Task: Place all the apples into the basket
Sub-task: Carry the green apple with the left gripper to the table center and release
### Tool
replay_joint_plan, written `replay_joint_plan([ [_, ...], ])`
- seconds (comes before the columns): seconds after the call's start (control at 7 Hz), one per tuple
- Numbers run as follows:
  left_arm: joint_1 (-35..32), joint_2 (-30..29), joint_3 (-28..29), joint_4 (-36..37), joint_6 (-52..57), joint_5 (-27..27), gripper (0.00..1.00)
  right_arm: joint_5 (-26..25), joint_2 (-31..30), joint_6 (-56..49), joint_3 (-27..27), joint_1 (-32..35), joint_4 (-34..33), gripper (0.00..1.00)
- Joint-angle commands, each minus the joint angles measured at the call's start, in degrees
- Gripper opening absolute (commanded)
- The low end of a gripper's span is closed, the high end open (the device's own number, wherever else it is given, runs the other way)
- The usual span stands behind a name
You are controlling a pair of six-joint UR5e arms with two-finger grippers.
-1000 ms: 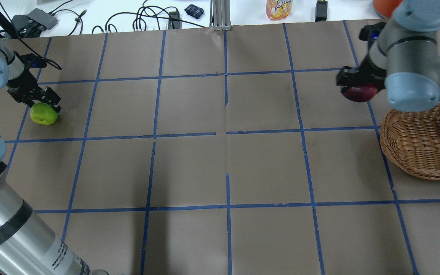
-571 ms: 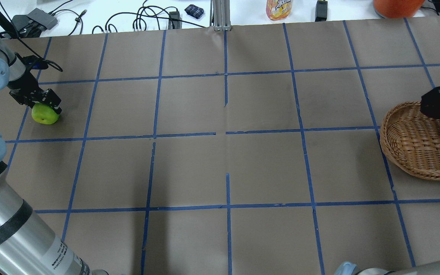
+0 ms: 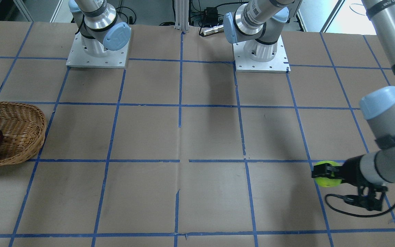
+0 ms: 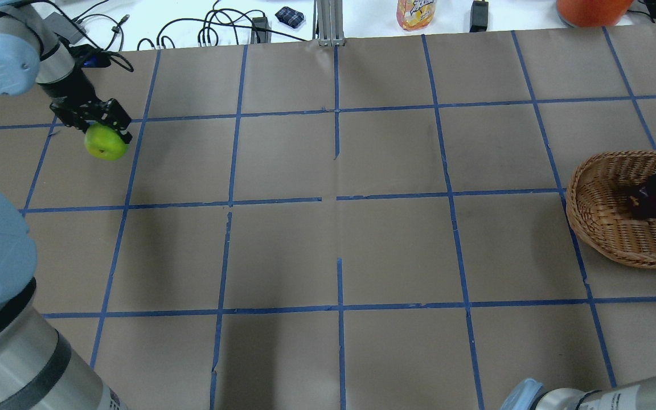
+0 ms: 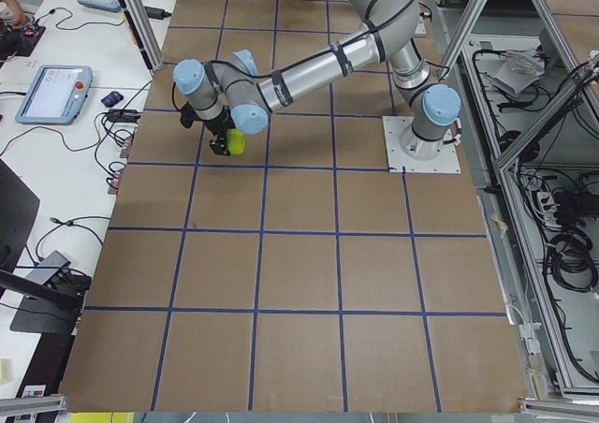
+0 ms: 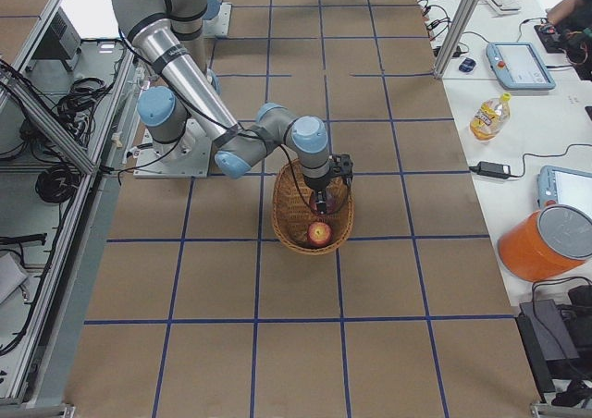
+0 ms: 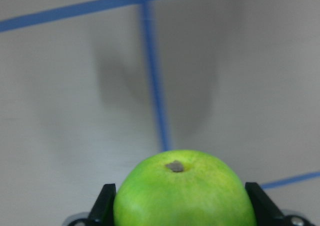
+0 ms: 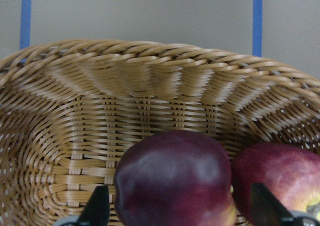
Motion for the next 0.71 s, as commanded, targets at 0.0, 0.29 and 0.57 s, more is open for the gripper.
replay_joint_plan([
  [0.0, -13.1, 5.4, -4.8, -3.5, -19.6, -7.7, 0.02, 0.1, -6.5, 2.0, -1.9, 1.0, 8.5, 1.0],
  [0.29, -26.1, 3.8, -6.2, 6.4, -38.2, -7.9, 0.02, 0.0, -10.7, 12.8, -4.0, 11.8, 13.5, 1.0],
  [0.57, -30.9, -0.4, -10.8, 23.9, -49.1, -7.6, 0.02, -0.2, -11.1, 30.3, -4.1, 25.5, 13.8, 1.0],
])
